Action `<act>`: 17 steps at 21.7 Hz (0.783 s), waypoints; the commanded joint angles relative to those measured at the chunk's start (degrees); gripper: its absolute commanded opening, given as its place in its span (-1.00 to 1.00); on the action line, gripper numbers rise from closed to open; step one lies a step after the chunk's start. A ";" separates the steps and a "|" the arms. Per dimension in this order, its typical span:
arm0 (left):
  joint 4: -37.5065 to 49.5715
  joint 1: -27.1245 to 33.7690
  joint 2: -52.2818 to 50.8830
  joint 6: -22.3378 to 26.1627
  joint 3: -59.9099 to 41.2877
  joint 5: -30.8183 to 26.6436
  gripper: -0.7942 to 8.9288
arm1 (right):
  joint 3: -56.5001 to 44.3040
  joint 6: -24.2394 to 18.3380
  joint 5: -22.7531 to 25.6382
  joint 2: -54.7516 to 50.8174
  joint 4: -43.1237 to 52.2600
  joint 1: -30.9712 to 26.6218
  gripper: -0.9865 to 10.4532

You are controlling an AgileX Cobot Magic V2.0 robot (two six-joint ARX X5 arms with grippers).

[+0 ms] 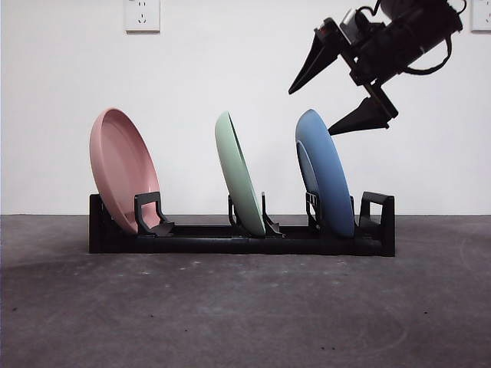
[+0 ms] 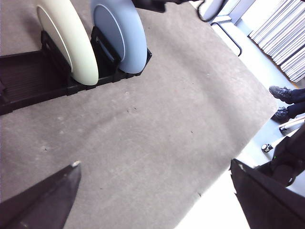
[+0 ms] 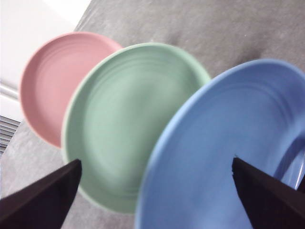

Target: Place the plate

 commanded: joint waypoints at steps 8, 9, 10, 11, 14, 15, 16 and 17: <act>0.04 -0.13 -2.40 0.39 1.18 0.15 0.19 | 1.60 1.75 -0.44 2.01 1.11 0.26 -0.67; 0.04 -0.13 -2.40 0.39 1.18 0.15 0.19 | 1.57 2.34 -0.44 2.01 1.14 0.26 -0.68; 0.02 -0.13 -2.40 0.39 1.18 0.15 0.19 | 1.57 2.56 -0.44 2.01 1.14 0.28 -0.68; -0.09 -0.13 -2.43 0.39 1.18 0.15 0.19 | 1.57 2.73 -0.44 2.01 1.11 0.28 -0.73; -0.90 -0.13 -2.40 0.83 1.18 0.15 0.19 | 1.57 4.79 -0.44 2.01 0.96 0.26 -0.81; -0.81 -0.13 -2.40 0.90 1.18 0.15 0.19 | 1.57 5.44 -0.46 2.01 0.92 0.26 -0.81; -0.79 -0.13 -2.38 1.03 1.18 0.15 0.19 | 1.60 6.01 -0.50 1.99 1.07 0.26 -0.81; -0.79 -0.13 -2.38 1.05 1.18 0.15 0.19 | 1.66 6.69 -0.76 1.88 1.16 0.20 -0.81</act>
